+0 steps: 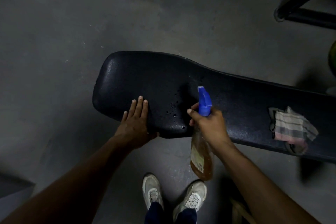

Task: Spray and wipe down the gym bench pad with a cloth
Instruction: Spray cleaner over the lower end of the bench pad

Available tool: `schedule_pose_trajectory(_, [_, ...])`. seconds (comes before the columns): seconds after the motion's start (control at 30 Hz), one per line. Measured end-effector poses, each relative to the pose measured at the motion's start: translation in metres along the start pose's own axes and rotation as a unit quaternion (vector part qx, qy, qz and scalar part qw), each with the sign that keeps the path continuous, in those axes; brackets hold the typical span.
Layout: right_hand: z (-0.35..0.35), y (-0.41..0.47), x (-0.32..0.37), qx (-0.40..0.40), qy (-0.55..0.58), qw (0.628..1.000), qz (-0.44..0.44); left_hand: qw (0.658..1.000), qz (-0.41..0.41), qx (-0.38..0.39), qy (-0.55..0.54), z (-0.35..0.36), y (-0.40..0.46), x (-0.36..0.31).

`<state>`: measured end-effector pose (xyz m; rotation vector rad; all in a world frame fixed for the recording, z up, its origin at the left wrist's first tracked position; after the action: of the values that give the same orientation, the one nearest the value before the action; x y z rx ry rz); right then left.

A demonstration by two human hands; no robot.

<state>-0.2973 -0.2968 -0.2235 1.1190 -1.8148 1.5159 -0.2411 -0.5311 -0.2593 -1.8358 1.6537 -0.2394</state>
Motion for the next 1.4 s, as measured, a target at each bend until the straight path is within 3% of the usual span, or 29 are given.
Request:
schedule_pose_trajectory(0.43, [0.026, -0.023, 0.006, 0.067, -0.073, 0.995, -0.03, 1.0, -0.001, 0.015, -0.001, -0.005, 0.002, 0.002])
schedule_pose_trajectory(0.67, [0.033, -0.044, -0.018, 0.1, -0.106, 0.989, -0.03, 0.999, 0.005, -0.048, 0.021, -0.002, -0.008, 0.004])
schedule_pose_trajectory(1.0, [0.026, -0.081, -0.051, 0.168, -0.159, 0.973, 0.013, 0.993, -0.067, -0.101, 0.01, 0.0, -0.015, 0.034])
schedule_pose_trajectory(1.13, [0.035, -0.081, -0.044, 0.191, -0.202, 0.96, -0.031, 0.992, -0.081, -0.095, 0.017, -0.002, -0.018, 0.047])
schedule_pose_trajectory(1.3, [0.048, -0.067, -0.022, 0.155, -0.147, 0.976, -0.049, 0.989, -0.093, -0.115, 0.027, -0.003, -0.019, 0.053])
schedule_pose_trajectory(1.4, [0.052, -0.054, -0.007, 0.123, -0.127, 0.983, -0.055, 0.992, -0.093, -0.089, 0.011, -0.005, -0.018, 0.056])
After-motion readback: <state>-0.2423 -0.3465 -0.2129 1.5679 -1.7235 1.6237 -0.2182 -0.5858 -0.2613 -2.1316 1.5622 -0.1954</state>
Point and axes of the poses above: each hand's wrist, its own y-axis towards the middle knuckle, its own z-axis out of the palm, x = y × z, the point moved 3 cm from there along y, towards the middle knuckle, and after that the axes turned 2 degrees about z, right-handed, at the moved point
